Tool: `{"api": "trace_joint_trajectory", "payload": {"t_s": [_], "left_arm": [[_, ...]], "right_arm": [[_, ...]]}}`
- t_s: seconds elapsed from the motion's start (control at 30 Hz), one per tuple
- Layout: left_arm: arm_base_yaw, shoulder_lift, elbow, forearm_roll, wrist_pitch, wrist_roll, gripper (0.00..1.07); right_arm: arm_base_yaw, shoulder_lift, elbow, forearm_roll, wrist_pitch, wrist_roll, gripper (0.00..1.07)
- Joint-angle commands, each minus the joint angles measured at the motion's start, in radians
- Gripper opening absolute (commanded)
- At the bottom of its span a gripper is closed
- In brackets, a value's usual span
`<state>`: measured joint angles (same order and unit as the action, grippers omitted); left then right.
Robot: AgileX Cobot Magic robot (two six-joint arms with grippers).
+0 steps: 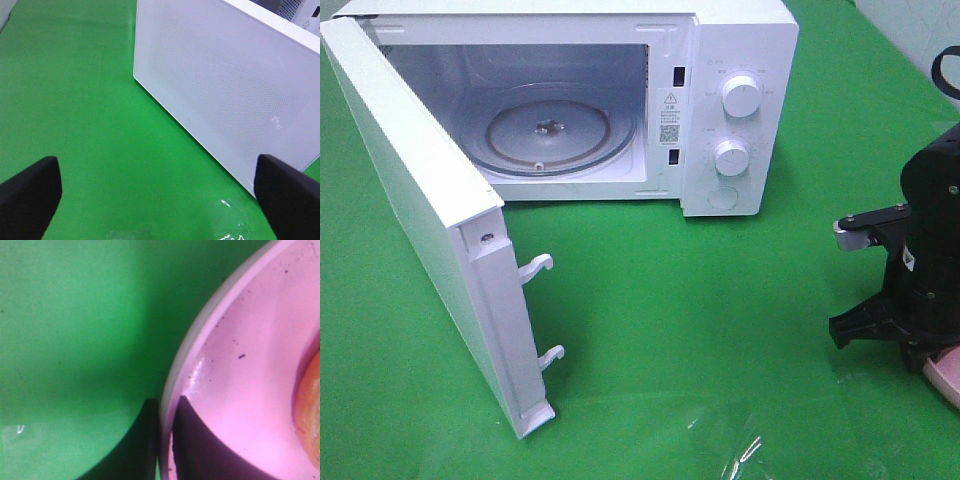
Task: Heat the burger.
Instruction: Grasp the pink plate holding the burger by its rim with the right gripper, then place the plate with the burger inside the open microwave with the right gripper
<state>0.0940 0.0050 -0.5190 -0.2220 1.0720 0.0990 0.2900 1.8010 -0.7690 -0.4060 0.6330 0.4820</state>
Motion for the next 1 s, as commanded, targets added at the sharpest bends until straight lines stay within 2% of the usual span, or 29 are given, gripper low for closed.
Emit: {"api": "trace_joint_trajectory", "payload": {"t_s": [0.03,0.57,1.0], "left_arm": [[0.003,-0.001,0.003,-0.007,-0.008,-0.001,0.97],[0.003,-0.001,0.003,-0.007,-0.008,-0.001,0.97],[0.003,-0.001,0.003,-0.007,-0.008,-0.001,0.97]], "right_arm": [[0.010,-0.020,0.006,-0.040,0.036,0.033,0.00],[0.120,-0.073,0.008,-0.190,0.150,0.163,0.00],[0.210,-0.221,0.101,-0.226,0.202,0.206,0.00]]}}
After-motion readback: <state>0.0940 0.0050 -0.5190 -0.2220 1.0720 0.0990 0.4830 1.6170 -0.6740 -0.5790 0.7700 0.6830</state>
